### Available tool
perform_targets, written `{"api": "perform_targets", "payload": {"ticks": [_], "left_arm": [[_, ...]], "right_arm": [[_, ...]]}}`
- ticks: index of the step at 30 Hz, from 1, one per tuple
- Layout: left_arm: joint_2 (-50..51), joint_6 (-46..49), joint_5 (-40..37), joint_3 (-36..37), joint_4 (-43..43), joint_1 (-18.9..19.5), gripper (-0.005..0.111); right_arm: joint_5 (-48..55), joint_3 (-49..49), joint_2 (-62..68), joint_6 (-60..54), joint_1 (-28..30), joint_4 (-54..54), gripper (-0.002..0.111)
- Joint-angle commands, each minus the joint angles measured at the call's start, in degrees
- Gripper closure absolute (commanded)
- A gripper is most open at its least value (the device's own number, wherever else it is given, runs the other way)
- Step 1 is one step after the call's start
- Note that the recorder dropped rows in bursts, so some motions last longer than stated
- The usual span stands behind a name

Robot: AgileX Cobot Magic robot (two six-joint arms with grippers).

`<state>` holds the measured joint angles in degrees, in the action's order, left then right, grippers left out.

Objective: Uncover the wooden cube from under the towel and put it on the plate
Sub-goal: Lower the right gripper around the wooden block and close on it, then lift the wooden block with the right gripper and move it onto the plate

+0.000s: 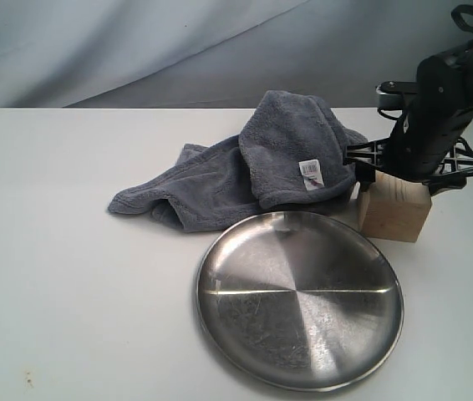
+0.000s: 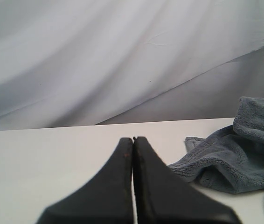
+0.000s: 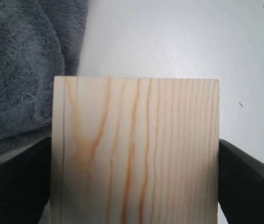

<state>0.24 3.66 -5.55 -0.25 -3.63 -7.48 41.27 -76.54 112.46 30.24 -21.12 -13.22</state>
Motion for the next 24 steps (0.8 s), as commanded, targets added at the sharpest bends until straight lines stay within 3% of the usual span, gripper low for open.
{"api": "perform_targets", "payload": {"ticks": [1,24], "left_arm": [[-0.24,-0.13,0.62,0.25,-0.14,0.12,0.107],[-0.24,-0.13,0.62,0.25,-0.14,0.12,0.107]], "right_arm": [[0.35,0.09,-0.02,-0.21,-0.20,0.89,0.052],[1.80,0.09,-5.20,-1.23,-0.20,0.89,0.054]]}}
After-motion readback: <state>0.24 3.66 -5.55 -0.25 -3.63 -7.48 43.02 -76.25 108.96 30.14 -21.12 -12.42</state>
